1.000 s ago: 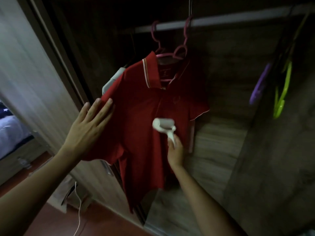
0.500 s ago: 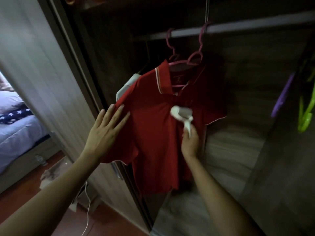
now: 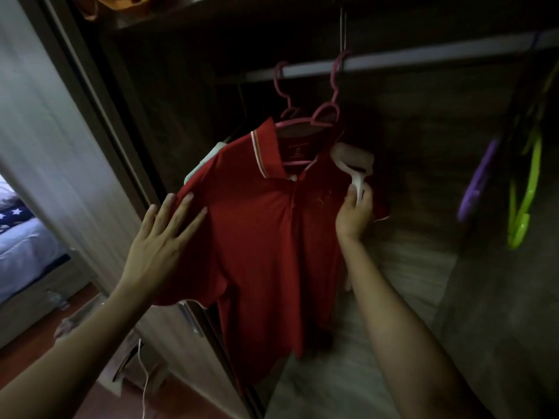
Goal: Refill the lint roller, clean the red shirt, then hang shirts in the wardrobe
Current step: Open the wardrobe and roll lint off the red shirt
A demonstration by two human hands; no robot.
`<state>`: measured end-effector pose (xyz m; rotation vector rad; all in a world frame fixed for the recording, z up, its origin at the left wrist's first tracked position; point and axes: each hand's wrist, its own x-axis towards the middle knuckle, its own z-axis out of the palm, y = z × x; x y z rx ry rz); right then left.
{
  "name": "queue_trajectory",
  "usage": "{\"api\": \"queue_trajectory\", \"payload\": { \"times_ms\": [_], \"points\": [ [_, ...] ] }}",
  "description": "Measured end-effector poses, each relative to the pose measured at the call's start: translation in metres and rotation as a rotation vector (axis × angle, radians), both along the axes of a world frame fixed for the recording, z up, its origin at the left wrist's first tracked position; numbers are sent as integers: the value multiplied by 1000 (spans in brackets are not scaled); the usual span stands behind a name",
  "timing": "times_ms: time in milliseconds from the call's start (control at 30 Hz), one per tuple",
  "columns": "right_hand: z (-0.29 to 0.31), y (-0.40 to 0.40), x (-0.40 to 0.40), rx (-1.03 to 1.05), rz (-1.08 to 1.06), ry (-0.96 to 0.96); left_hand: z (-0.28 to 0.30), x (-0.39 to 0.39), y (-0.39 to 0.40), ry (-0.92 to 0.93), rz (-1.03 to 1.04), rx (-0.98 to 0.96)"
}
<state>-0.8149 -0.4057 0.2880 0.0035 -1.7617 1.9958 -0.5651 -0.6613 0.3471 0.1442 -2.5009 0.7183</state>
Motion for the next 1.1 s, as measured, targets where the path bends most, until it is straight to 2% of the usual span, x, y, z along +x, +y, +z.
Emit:
{"api": "queue_trajectory", "payload": {
  "times_ms": [100, 233, 300, 433, 533, 600, 700, 833, 900, 967, 1100],
  "points": [
    [-25, -10, -6, 59, 43, -55, 0, 0, 0, -3, 0, 8],
    [-106, -15, -1, 252, 160, -182, 3, 3, 0, -7, 12, 13],
    [-119, -12, 3, 254, 159, -190, 4, 4, 1, -4, 8, 11],
    [-72, -4, -10, 134, 35, -90, 4, 7, 2, -29, 20, 9],
    [-32, 1, -24, 16, 19, -54, 2, 8, 5, -32, 28, 23],
    [-33, 2, -27, 24, 4, -58, 1, 7, 8, -27, 24, 30],
    [-70, 2, -16, 190, -25, -64, 0, 6, 8, -30, 25, 37],
    [-124, 4, 14, 293, 110, -160, 3, 7, 6, -43, 44, 39],
    [-120, 0, 17, 283, 78, -134, 4, 6, 5, -48, 48, 35],
    [-95, -7, 14, 252, 10, -32, 5, 5, 4, -47, 43, 31],
    [-47, -21, 13, 186, -2, 9, 7, 3, 4, -43, 51, 36]
  ]
}}
